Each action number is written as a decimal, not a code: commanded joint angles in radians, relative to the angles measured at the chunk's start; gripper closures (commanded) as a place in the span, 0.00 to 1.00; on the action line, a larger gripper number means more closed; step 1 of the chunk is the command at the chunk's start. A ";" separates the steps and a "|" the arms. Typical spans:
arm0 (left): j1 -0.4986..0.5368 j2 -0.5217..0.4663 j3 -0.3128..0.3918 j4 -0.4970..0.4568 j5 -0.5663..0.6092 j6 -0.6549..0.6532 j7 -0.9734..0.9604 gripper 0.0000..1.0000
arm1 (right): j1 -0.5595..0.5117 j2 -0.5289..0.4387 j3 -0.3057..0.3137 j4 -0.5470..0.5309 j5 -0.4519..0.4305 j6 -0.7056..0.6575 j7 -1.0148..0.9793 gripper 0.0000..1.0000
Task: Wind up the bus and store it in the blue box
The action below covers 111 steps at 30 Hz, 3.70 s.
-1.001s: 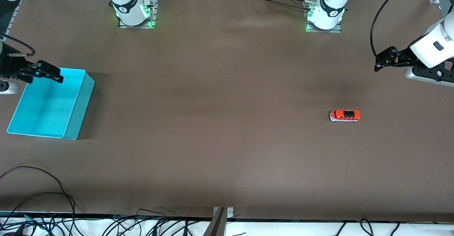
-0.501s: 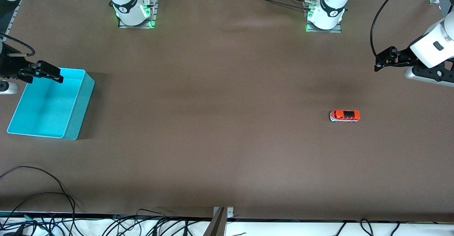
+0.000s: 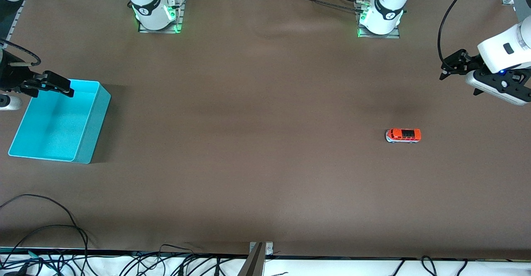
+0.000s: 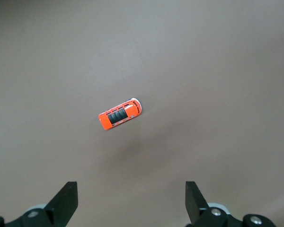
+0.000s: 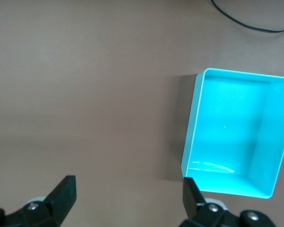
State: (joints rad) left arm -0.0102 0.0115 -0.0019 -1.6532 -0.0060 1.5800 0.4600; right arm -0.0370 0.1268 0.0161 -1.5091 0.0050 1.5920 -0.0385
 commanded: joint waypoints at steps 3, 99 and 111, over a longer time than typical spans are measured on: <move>0.035 0.039 0.003 0.013 0.023 -0.005 0.215 0.00 | 0.002 0.008 0.002 0.020 -0.010 -0.004 0.014 0.00; 0.055 0.449 -0.007 -0.413 0.106 0.865 1.094 0.74 | 0.000 0.008 0.002 0.020 -0.008 -0.004 0.014 0.00; 0.055 0.447 -0.007 -0.415 0.106 0.865 1.094 0.75 | 0.002 0.008 0.002 0.020 -0.008 -0.004 0.014 0.00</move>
State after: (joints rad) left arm 0.0441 0.4651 -0.0077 -2.0541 0.0803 2.4311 1.5426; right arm -0.0363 0.1273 0.0164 -1.5091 0.0051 1.5920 -0.0382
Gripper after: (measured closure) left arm 0.489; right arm 0.000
